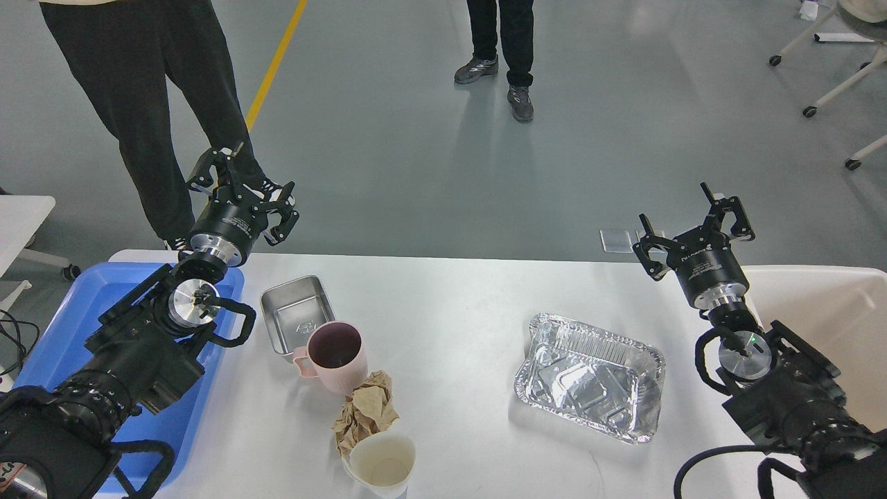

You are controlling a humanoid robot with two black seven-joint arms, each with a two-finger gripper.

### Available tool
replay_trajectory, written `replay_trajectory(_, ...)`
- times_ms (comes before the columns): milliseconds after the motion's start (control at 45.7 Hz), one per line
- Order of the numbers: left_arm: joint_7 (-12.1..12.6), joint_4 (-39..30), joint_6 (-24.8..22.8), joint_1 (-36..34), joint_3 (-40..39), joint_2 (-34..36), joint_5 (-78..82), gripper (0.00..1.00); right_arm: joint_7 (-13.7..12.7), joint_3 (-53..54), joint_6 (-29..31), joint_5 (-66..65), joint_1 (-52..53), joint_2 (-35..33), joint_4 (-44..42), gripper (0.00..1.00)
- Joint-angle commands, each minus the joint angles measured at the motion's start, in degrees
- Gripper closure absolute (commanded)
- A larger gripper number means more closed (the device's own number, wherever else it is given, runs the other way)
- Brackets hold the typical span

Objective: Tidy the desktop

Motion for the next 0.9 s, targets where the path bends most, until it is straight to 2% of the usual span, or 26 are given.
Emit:
replay_trajectory(0,-0.2,0.0,0.4,0.1,0.0,0.1,0.0,0.03,0.0,0.0,0.0,0.0,0.0,0.1,0.0,0.0)
replay_trajectory(88,0.6,0.1,0.1,0.0,-0.3,0.1,-0.3,0.03,0.0,0.0,0.0,0.0,0.0,0.1,0.0,0.0)
replay_trajectory(285,0.7,0.4,0.6,-0.4,-0.8,1.0,-0.3,0.03,0.0,0.0,0.0,0.0,-0.2,0.1,0.0,0.0)
replay_trajectory(416,0.7,-0.5,-2.1,-0.6,3.7,0.5,2.1,0.03,0.0,0.0,0.0,0.0,-0.2,0.0,0.0,0.0)
replay_trajectory(482,1.1,-3.4,-2.4,-0.5,6.9,1.5,2.5,0.03,0.0,0.0,0.1,0.0,-0.4,0.0,0.0,0.0)
replay_trajectory(547,2.4,-9.3,-0.7,0.2,10.3,4.8,2.9,0.04,0.0,-0.1,0.1,-0.1,-0.4,0.0,0.0,0.0)
replay_trajectory(657,5.7,-25.0,2.5,3.7,17.2,16.0,4.5,0.04,0.0,-0.1,0.1,-0.6,-0.6,0.1,0.0,0.0)
replay_trajectory(766,9.9,-40.8,6.5,4.5,21.6,29.0,5.8,0.05,0.0,-0.1,0.1,-1.4,-0.7,0.2,0.0,0.0)
replay_trajectory(875,13.4,-53.2,6.5,5.7,25.8,43.2,6.0,0.05,0.0,-0.2,0.0,-1.6,-0.6,0.3,0.0,0.0)
